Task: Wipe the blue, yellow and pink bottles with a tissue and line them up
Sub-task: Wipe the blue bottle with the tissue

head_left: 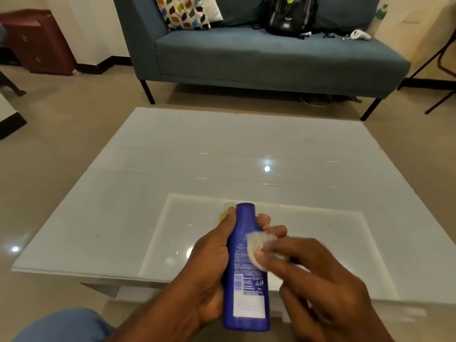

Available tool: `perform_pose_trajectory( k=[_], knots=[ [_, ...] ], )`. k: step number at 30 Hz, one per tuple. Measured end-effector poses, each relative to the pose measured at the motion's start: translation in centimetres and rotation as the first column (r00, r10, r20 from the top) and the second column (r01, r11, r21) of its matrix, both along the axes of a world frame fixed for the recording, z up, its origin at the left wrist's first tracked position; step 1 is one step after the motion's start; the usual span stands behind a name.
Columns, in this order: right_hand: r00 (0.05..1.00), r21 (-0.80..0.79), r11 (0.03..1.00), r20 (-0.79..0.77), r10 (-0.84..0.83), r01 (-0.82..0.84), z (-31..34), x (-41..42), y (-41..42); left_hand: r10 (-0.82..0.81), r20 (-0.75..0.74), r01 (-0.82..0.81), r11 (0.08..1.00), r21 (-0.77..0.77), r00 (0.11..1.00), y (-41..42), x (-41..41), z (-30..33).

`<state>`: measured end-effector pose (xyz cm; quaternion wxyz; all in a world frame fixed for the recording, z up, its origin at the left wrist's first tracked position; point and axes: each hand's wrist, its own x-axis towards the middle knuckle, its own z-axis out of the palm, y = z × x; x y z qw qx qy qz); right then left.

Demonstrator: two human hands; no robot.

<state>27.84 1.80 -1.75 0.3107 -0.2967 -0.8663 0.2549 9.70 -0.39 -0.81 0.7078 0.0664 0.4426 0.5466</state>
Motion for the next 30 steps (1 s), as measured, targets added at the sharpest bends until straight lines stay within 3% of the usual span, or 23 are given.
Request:
perform_pose_trajectory(
  k=[3, 9, 13, 19, 23, 26, 30],
  knots=[
    [0.997, 0.158, 0.984, -0.007, -0.078, 0.078, -0.9, 0.3, 0.9, -0.009, -0.058, 0.009, 1.000, -0.002, 0.998, -0.5, 1.2, -0.7],
    [1.000, 0.076, 0.997, -0.005, 0.012, -0.011, -0.7, 0.2, -1.1, 0.074, 0.035, -0.074, 0.997, 0.002, 0.997, 0.1, -0.4, 0.1],
    [0.997, 0.151, 0.986, 0.028, 0.074, -0.077, 0.7, 0.2, -2.1, 0.114, 0.063, -0.114, 0.993, 0.006, 0.991, 0.2, -1.4, 0.3],
    [0.997, 0.102, 0.993, -0.060, -0.053, 0.059, -1.3, 0.2, -0.1, -0.048, -0.071, 0.048, 0.999, 0.007, 0.996, -1.6, 0.9, -0.5],
    [0.994, 0.022, 0.999, -0.106, -0.033, 0.035, -2.1, 0.0, 0.2, -0.008, -0.132, 0.014, 0.999, 0.042, 0.991, -1.3, 1.1, -1.0],
    [0.981, -0.045, 0.999, -0.194, -0.018, 0.010, -1.7, -0.3, -0.6, 0.011, -0.041, -0.009, 0.999, 0.050, 0.999, -0.9, 0.2, -0.7],
    [0.984, 0.000, 0.999, -0.177, -0.035, 0.036, -0.7, 0.0, -1.7, 0.052, 0.103, -0.059, 0.996, 0.064, 0.993, -0.3, -0.5, 0.2]
  ],
)
